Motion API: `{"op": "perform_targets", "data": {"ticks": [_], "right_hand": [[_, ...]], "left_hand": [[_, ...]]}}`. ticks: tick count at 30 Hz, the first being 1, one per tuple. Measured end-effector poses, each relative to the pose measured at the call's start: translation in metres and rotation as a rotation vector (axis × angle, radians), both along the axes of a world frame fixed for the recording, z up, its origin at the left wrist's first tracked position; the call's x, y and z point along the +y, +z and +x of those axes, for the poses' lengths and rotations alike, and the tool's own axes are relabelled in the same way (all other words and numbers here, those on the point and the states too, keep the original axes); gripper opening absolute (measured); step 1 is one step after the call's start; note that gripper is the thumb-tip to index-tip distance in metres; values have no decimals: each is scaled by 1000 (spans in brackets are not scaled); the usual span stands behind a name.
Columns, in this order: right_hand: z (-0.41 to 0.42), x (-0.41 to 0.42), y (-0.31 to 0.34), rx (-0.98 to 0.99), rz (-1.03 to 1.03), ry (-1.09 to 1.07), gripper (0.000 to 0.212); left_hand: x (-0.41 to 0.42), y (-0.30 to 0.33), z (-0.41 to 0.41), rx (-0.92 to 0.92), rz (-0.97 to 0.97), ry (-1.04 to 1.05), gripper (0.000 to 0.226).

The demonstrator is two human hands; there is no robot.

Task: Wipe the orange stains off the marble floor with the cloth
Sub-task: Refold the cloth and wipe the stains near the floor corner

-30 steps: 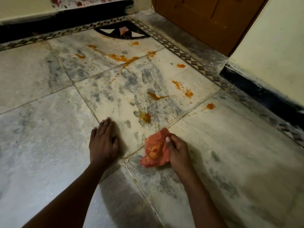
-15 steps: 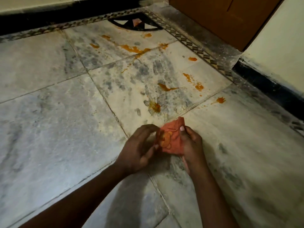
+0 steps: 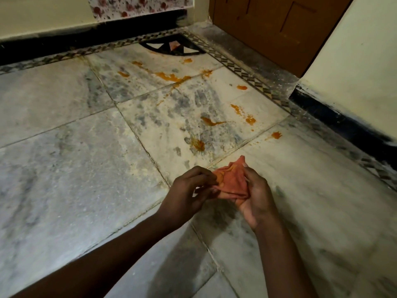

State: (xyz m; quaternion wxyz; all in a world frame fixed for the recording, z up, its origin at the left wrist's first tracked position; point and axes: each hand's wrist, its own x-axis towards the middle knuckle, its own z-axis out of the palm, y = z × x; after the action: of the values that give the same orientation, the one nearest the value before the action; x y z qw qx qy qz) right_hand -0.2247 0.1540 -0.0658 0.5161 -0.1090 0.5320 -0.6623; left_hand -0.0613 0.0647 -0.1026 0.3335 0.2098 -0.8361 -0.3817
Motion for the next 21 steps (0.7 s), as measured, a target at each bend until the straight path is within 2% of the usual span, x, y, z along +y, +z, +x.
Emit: {"op": "perform_targets", "data": {"ticks": [1, 3, 4, 7, 9, 11, 14, 16, 18, 21], "right_hand": [[0, 3, 5, -29, -23, 13, 57], [-4, 7, 6, -46, -68, 39, 33], [-6, 8, 3, -35, -79, 42, 31], [-12, 11, -4, 147, -13, 119, 65], [-11, 13, -1, 366, 63, 192, 67], [-7, 13, 1, 496, 142, 312, 50], [5, 14, 4, 542, 182, 448, 9], [12, 15, 5, 485, 200, 453, 28], [15, 16, 4, 435, 211, 438, 39], [14, 14, 1, 384, 240, 343, 34]], "left_hand": [[0, 0, -1, -1, 9, -1, 10], [-1, 2, -4, -6, 7, -4, 10], [-2, 4, -5, -1, 10, -3, 10], [-9, 13, -9, -29, 14, 27, 10], [-13, 22, -12, -77, -10, 23, 13], [-16, 35, -17, -96, -160, 17, 16], [-34, 55, -30, -199, -475, -7, 26], [-52, 54, -38, -325, -535, -1, 29], [-64, 40, -41, -448, -362, 23, 29], [-59, 9, -37, -429, 177, 122, 48]]}}
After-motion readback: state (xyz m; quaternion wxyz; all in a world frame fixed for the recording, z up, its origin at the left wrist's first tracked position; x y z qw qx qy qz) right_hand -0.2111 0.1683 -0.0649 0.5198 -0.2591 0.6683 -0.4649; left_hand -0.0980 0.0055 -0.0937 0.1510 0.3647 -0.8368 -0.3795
